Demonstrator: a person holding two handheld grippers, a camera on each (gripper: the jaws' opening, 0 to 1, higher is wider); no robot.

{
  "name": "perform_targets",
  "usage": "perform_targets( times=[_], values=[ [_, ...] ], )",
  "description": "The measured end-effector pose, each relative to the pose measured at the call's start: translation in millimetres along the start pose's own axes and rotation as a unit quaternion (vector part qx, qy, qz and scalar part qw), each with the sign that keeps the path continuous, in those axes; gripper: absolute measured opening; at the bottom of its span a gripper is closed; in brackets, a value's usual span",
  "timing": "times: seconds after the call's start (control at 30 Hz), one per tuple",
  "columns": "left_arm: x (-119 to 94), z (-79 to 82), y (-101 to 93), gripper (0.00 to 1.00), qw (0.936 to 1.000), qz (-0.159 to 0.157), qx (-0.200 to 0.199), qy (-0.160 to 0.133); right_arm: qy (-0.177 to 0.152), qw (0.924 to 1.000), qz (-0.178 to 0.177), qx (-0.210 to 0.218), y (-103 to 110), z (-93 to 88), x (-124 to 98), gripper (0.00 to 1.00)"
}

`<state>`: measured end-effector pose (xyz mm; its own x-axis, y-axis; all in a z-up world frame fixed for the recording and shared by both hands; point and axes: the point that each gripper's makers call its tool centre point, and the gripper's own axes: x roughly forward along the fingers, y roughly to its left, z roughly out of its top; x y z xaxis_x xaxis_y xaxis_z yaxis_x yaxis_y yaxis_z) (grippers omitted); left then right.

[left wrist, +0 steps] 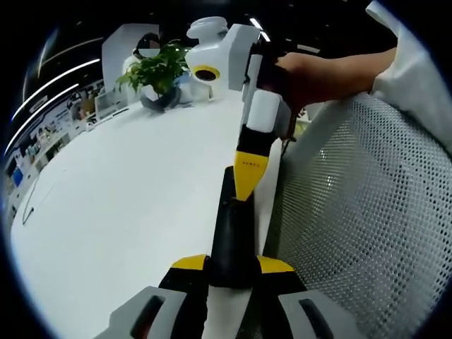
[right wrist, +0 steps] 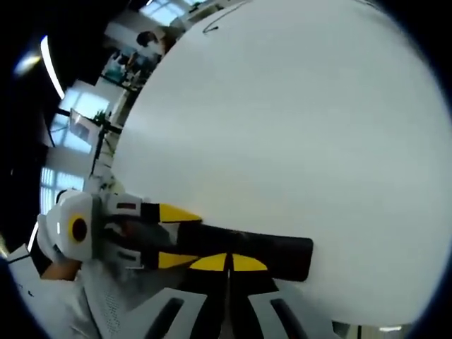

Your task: Press the specified remote control buttons in sequence, fully releasing each button before pressing the next.

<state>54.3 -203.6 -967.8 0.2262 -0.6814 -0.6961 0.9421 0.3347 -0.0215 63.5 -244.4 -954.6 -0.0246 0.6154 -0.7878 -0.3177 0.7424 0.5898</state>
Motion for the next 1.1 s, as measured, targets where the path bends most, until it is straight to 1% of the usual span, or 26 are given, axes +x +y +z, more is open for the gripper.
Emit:
perform_targets(
  times=[0.07,0.2,0.3,0.4,0.53,0.57,0.73,0.83,0.97,1.1],
  values=[
    [0.0,-0.1,0.2,0.24,1.0000,0.000,0.000,-0.001,0.003,1.0000,0.003,0.000,0.5,-0.7,0.3,0.00],
    [0.1,0.2,-0.3,0.24,1.0000,0.001,0.002,-0.001,0.026,0.9996,-0.008,-0.005,-1.4,-8.0,5.3,0.00],
    [-0.1,0.0,-0.3,0.24,1.0000,0.001,0.002,-0.001,0.025,0.9995,-0.009,-0.015,-1.0,-8.0,4.4,0.00],
    [0.1,-0.1,-0.3,0.25,1.0000,0.000,0.002,-0.001,0.025,0.9995,-0.009,-0.014,-2.6,-7.6,5.0,0.00],
    [0.4,0.1,-0.4,0.25,1.0000,0.001,0.001,-0.001,0.031,0.9988,-0.019,-0.031,-1.3,-9.7,6.9,0.00],
    [0.5,0.2,-0.6,0.25,1.0000,0.001,0.001,-0.001,0.035,0.9982,-0.024,-0.041,-1.9,-10.4,7.8,0.00],
    [1.0,0.1,0.3,0.25,1.0000,0.003,0.001,-0.001,0.031,0.9974,-0.034,-0.055,-0.9,-10.6,7.6,0.00],
    [1.2,0.3,0.3,0.25,1.0000,0.004,0.001,-0.002,0.030,0.9977,-0.033,-0.052,-2.1,-10.0,7.8,0.00],
    [0.9,0.1,0.3,0.25,1.0000,0.005,0.000,-0.002,0.025,0.9986,-0.023,-0.040,-1.2,-10.0,7.9,0.00],
    [0.6,-0.1,0.1,0.25,1.0000,0.006,0.001,-0.002,0.028,0.9988,-0.018,-0.037,0.1,-8.9,8.1,0.00]
  ],
)
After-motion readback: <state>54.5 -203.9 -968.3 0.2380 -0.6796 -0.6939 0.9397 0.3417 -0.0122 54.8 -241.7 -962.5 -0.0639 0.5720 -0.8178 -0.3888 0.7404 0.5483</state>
